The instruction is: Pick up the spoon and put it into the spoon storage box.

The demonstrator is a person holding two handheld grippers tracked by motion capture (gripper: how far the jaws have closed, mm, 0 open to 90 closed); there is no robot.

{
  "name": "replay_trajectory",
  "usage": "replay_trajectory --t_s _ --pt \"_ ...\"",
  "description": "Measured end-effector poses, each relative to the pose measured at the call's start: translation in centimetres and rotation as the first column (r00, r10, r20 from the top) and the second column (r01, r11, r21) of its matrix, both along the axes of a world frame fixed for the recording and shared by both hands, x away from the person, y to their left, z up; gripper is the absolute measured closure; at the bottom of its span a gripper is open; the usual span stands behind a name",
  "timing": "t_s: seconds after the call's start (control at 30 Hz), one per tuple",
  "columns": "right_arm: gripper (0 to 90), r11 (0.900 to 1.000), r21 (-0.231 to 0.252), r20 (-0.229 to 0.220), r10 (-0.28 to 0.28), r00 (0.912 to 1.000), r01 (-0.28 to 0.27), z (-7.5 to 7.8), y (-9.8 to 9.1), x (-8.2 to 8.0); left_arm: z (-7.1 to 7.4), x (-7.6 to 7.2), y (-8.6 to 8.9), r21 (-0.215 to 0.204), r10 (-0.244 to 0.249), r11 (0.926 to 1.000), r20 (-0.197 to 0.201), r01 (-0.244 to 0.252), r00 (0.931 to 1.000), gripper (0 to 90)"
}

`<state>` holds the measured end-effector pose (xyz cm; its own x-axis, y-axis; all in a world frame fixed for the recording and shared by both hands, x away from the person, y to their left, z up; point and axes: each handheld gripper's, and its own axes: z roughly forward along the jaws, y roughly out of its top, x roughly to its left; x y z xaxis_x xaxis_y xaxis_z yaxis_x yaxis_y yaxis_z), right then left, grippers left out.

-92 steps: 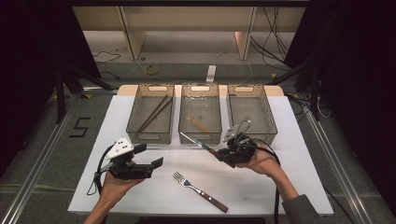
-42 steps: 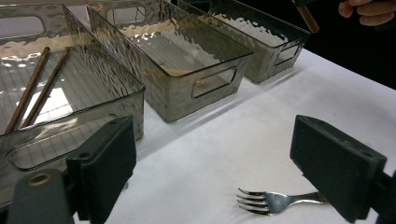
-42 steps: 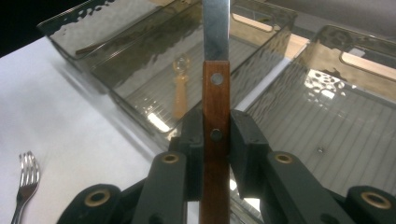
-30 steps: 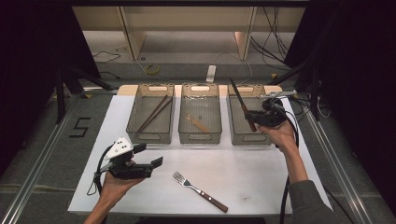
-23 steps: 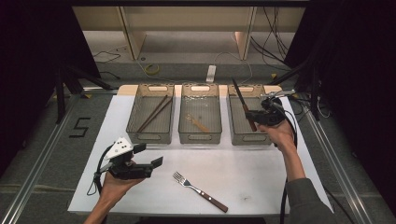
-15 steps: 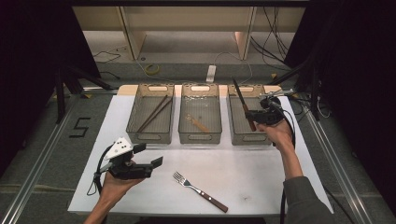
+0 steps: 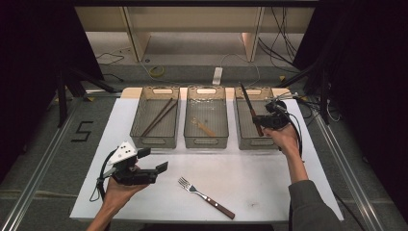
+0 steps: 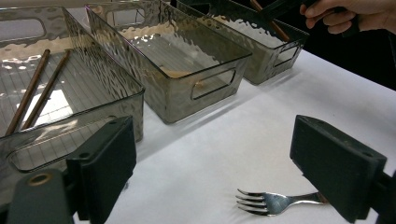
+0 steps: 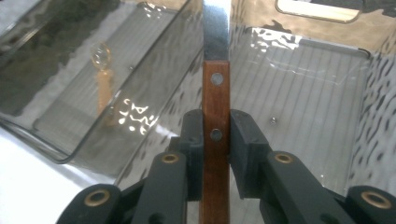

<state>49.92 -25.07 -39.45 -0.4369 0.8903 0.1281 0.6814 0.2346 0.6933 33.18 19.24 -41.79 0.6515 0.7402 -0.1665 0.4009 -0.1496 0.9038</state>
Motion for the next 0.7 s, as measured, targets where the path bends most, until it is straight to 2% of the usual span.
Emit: replay_trajectory --t_s 0.23,0.7 --pt "76.7 0.9997 -0.018 -0.021 -0.017 0.9996 0.016 -0.7 0.2 0.3 0.0 0.0 0.0 -0.002 0.001 1.0000 0.000 -0.001 1.0000 13.9" --pt "76.0 0.9995 -0.021 -0.062 -0.026 0.9978 0.025 -1.5 0.4 0.6 0.0 0.0 0.0 0.000 0.000 1.0000 -0.005 0.000 1.0000 13.9"
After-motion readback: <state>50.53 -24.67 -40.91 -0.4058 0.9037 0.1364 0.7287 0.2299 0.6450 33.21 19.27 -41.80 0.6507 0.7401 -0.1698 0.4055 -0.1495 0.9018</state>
